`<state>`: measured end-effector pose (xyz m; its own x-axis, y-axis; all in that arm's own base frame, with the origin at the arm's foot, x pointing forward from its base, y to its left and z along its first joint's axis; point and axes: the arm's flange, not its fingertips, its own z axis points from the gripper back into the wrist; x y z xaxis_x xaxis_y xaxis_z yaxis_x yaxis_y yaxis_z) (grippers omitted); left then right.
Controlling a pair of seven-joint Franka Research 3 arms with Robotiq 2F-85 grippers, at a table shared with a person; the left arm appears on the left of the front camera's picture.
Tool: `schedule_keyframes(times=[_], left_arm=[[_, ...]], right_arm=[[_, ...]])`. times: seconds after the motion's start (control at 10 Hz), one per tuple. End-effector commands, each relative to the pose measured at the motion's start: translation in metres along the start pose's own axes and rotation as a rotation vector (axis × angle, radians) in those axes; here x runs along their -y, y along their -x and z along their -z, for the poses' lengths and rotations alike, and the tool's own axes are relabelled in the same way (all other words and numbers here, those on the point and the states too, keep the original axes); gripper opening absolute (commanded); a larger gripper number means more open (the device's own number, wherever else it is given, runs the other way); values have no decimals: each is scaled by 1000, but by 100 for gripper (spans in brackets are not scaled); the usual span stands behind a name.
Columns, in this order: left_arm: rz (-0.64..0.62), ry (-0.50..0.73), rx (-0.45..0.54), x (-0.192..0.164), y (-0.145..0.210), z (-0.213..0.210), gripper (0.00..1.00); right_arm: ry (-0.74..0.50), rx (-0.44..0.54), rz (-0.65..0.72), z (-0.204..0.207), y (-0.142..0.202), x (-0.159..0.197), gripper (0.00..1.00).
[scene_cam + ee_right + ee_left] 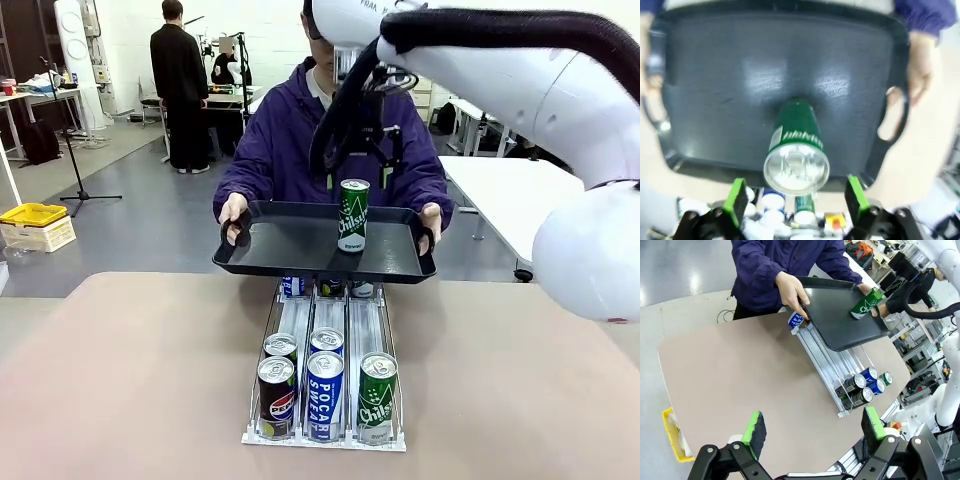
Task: Retrieve and hand over the desired beverage to the person.
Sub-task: Place the picked can on the Handle tray extended by the person.
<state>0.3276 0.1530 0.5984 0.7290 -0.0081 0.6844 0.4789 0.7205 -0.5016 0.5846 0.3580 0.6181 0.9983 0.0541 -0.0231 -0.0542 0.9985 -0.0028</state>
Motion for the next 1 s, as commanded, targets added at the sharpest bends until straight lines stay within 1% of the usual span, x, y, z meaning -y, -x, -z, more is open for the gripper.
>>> schedule_keyframes(times=[0.0, 0.1, 0.2, 0.3, 0.4, 0.5, 0.6, 0.7, 0.9], left_arm=[[18, 12, 15, -1, 0, 0, 100], [18, 12, 15, -1, 0, 0, 100], [18, 12, 15, -1, 0, 0, 100], [18, 12, 15, -1, 0, 0, 100], [18, 12, 15, -1, 0, 0, 100], [18, 12, 15, -1, 0, 0, 100], [18, 12, 15, -1, 0, 0, 100], [18, 12, 15, -1, 0, 0, 100], [18, 12, 15, -1, 0, 0, 100]], right_arm=[[-34, -18, -155, -50, 49, 21, 100], [-53, 26, -203, -64, 82, 48, 100], [-59, 79, -231, -70, 112, 75, 100], [-94, 112, -263, -74, 142, 107, 100], [-111, 131, -293, -73, 161, 135, 100], [-113, 152, -314, -66, 177, 156, 100], [-116, 155, -303, -55, 186, 171, 100], [-121, 156, -279, -43, 196, 185, 100], [-173, 163, -253, -23, 211, 206, 100]])
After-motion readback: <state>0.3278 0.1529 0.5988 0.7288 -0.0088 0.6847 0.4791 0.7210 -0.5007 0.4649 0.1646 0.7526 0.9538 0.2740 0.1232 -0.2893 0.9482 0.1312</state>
